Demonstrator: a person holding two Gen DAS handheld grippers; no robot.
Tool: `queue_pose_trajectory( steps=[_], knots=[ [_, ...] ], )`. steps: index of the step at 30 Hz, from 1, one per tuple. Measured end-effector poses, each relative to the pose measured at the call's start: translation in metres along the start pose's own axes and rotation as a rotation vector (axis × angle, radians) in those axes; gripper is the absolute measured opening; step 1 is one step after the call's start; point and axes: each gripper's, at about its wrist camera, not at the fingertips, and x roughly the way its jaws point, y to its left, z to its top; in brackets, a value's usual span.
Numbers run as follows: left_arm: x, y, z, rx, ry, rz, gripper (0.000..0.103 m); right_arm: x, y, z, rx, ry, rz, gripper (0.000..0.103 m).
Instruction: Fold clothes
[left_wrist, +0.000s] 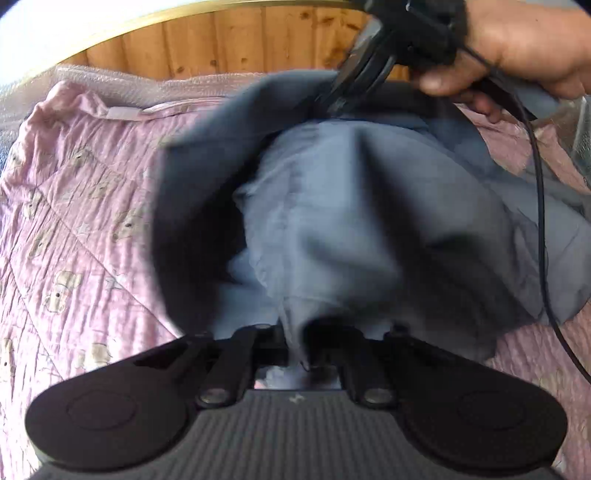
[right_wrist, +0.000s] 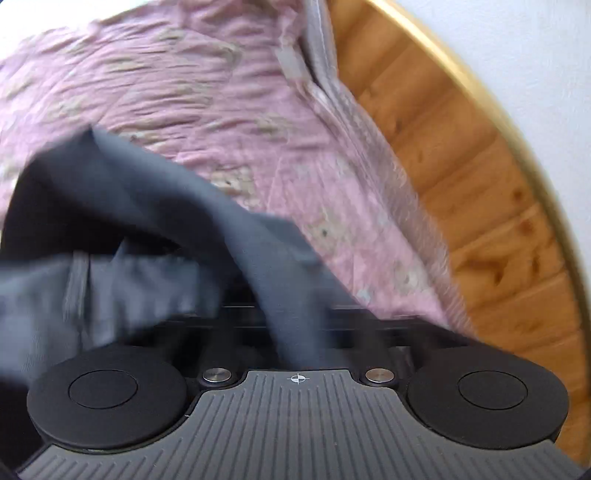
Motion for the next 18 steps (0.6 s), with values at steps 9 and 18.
queue_pose_trajectory(
  steps=[9, 18],
  knots=[
    [-0.184, 0.087, 0.041, -0.013, -0.39, 0.073, 0.006, -0.251, -0.177, -0.151, 1.085, -0.492, -0.343, 0.001],
    [-0.067, 0.14, -0.107, 0.02, 0.259, 0.089, 0.033, -0.17, -0.017, -0.371, 1.349, 0.316, -0.25, 0.057]
  ],
)
